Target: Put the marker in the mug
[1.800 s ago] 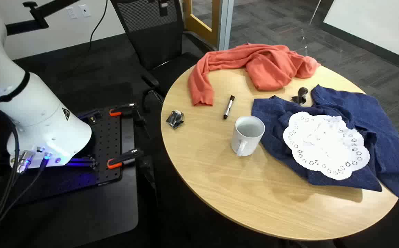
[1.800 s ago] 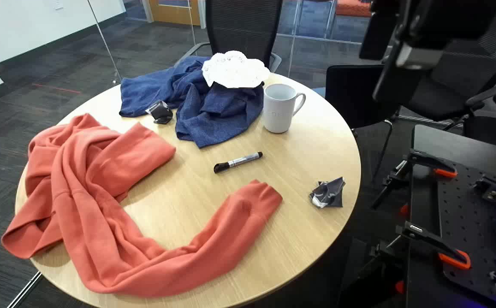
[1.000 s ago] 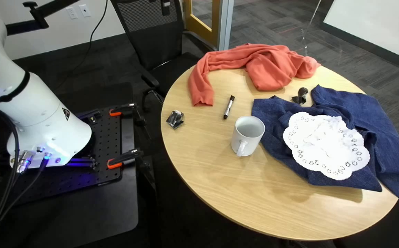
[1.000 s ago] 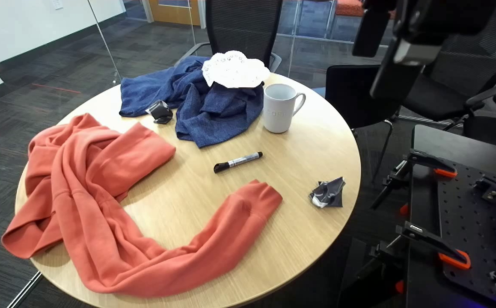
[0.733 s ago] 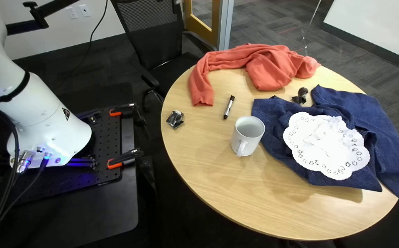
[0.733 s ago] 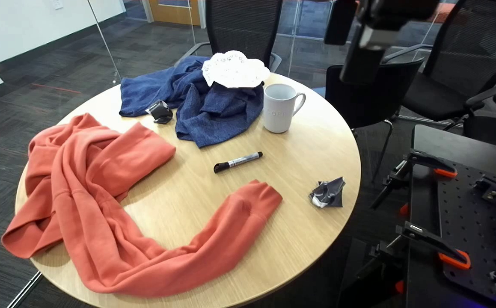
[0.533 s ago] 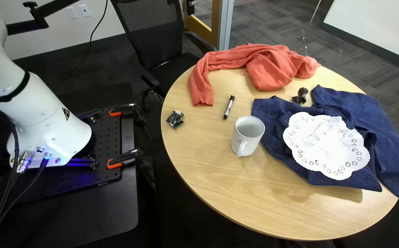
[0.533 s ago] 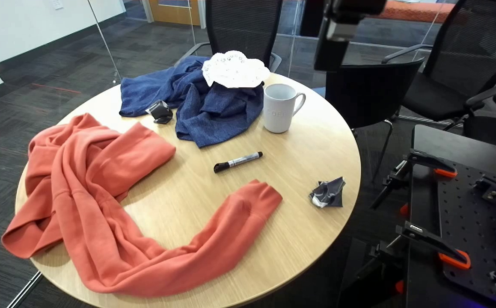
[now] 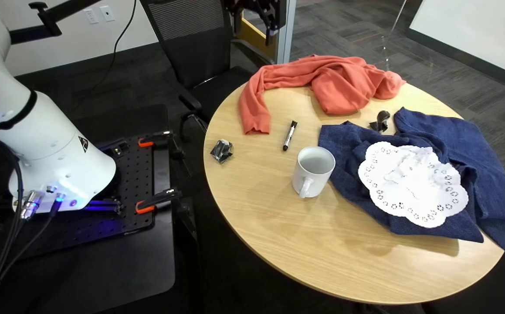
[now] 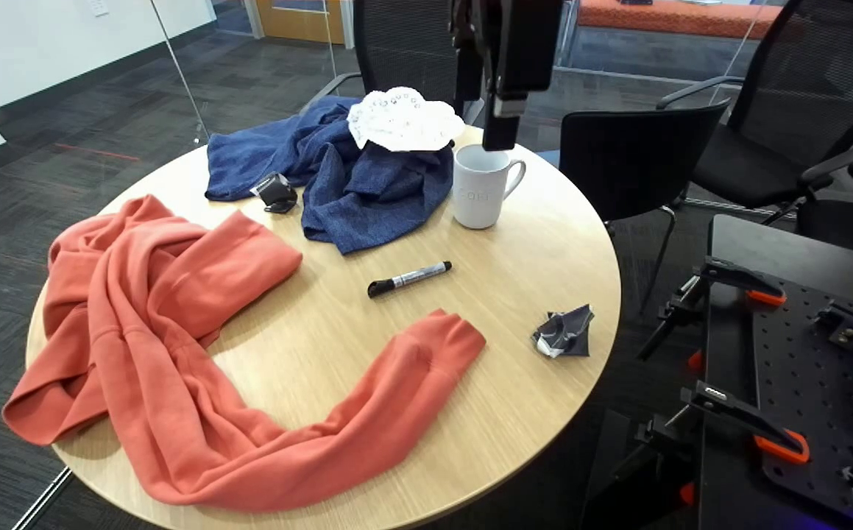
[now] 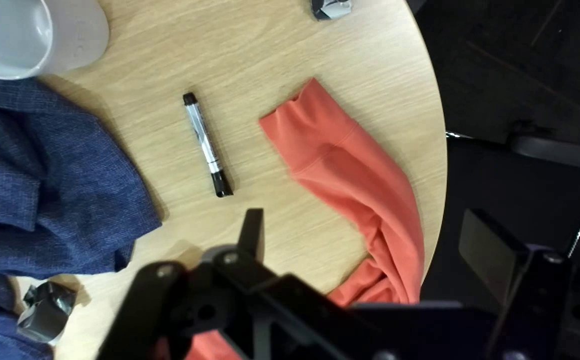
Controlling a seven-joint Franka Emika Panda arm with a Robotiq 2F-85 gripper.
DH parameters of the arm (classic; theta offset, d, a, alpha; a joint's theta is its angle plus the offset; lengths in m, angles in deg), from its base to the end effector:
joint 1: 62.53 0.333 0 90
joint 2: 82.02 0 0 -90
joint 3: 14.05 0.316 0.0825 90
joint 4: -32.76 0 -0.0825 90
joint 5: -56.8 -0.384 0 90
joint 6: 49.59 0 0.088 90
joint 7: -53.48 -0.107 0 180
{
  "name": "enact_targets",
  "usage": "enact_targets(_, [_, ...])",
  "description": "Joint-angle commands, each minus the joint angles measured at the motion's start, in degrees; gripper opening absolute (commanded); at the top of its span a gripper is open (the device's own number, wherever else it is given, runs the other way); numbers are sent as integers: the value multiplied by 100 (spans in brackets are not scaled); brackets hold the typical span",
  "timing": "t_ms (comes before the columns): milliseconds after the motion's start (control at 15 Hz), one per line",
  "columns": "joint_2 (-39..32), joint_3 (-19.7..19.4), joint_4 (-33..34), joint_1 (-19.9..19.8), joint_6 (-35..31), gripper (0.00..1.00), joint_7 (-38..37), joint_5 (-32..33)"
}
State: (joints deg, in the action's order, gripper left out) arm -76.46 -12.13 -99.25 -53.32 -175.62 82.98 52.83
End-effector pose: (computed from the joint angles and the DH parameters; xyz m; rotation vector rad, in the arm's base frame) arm 0.4868 0.0983 0.3861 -2.9178 -1.0125 -0.0018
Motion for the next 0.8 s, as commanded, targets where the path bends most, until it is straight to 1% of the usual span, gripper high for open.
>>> enact_targets(0, [-588, 29, 228, -159, -268, 100, 482, -2])
enact_targets(200, [-989, 107, 265, -248, -590, 100, 510, 196])
enact_targets(267, [-1112, 130, 264, -260, -716, 100, 395, 262])
enact_targets(333, [-864, 160, 108, -282, -565, 100, 398, 142])
enact_targets(467, [-990, 195, 109, -309, -607, 100, 395, 154])
enact_targets(733, [-960, 194, 110, -312, -607, 100, 396, 152])
